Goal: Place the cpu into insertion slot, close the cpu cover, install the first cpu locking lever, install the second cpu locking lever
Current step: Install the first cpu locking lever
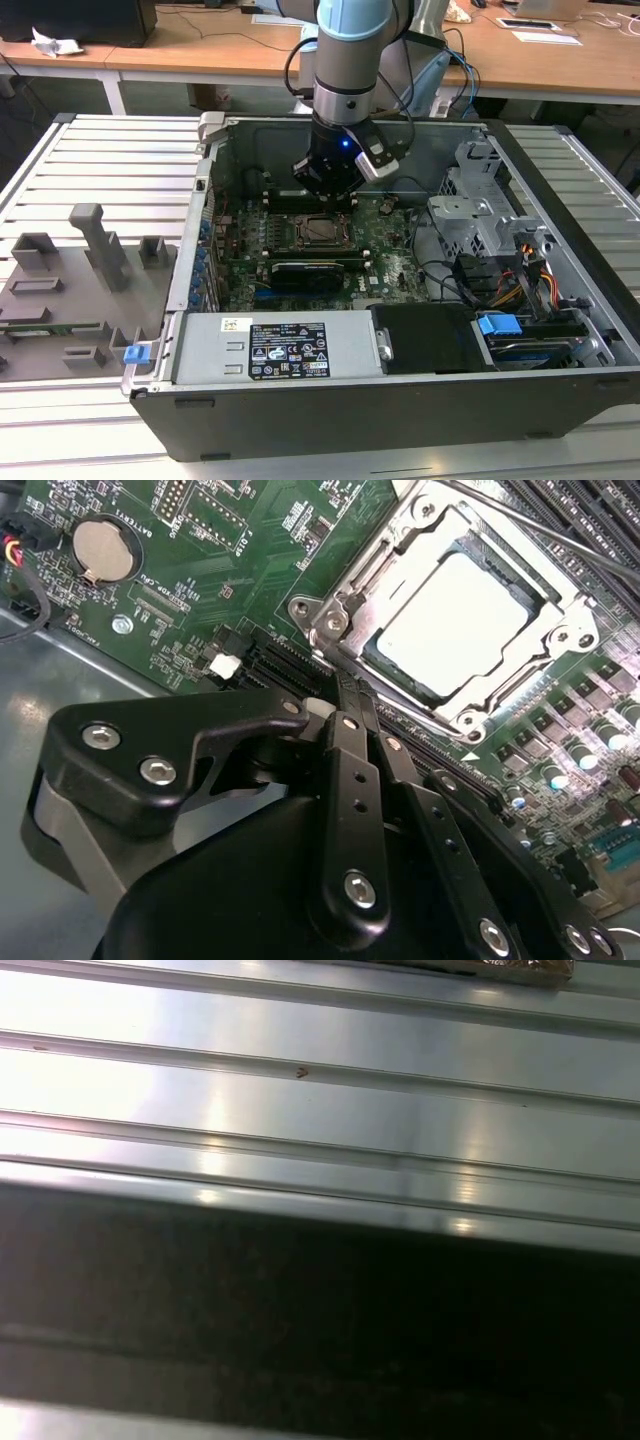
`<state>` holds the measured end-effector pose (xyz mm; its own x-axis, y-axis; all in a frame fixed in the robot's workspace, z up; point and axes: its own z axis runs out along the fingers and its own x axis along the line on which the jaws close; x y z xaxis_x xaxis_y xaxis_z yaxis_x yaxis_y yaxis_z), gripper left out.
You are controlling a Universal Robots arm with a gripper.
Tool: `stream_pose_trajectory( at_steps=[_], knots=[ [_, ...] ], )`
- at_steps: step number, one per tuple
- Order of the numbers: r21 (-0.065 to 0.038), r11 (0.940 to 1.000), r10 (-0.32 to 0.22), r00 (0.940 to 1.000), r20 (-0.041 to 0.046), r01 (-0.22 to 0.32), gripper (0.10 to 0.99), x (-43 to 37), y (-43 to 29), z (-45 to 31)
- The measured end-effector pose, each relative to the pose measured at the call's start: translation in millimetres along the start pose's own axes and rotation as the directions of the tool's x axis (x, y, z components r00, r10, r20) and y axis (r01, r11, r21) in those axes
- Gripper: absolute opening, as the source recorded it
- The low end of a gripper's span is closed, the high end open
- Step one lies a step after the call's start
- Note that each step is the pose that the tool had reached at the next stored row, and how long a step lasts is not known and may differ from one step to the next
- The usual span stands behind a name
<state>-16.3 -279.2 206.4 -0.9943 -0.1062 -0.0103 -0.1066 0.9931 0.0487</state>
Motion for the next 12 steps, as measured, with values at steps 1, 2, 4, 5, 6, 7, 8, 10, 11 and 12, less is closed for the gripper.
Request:
stream_pose_trajectory(
  at_steps=[1,2,4,5,6,7,8,10,11,12],
  knots=[
    [0.0,1.0,0.0,1.0,0.0,0.0,0.106,-0.1,0.0,0.4],
    [0.0,1.0,0.0,1.0,0.0,0.0,0.106,-0.2,-0.1,0.7],
    [0.0,1.0,0.0,1.0,0.0,0.0,0.106,-0.4,-0.1,1.2],
    [0.0,1.0,0.0,1.0,-0.0001,0.0,0.106,-0.4,-0.1,1.2],
    [0.0,1.0,0.0,1.0,-0.0001,0.0,0.106,-0.4,-0.1,1.2],
    [0.0,1.0,0.0,1.0,0.0,0.0,0.106,-0.5,-0.1,1.3],
    [0.0,1.0,0.0,1.0,0.0001,0.0,0.106,-0.5,-0.1,1.3],
    [-0.001,1.0,0.0,1.0,0.0002,0.0,0.106,-0.5,0.0,0.6],
    [-0.001,1.0,0.0,1.0,0.0002,0.0,0.106,-0.5,0.0,0.5],
    [-0.001,1.0,0.0,1.0,0.0002,0.0,0.106,-0.5,-0.1,0.4]
  ],
)
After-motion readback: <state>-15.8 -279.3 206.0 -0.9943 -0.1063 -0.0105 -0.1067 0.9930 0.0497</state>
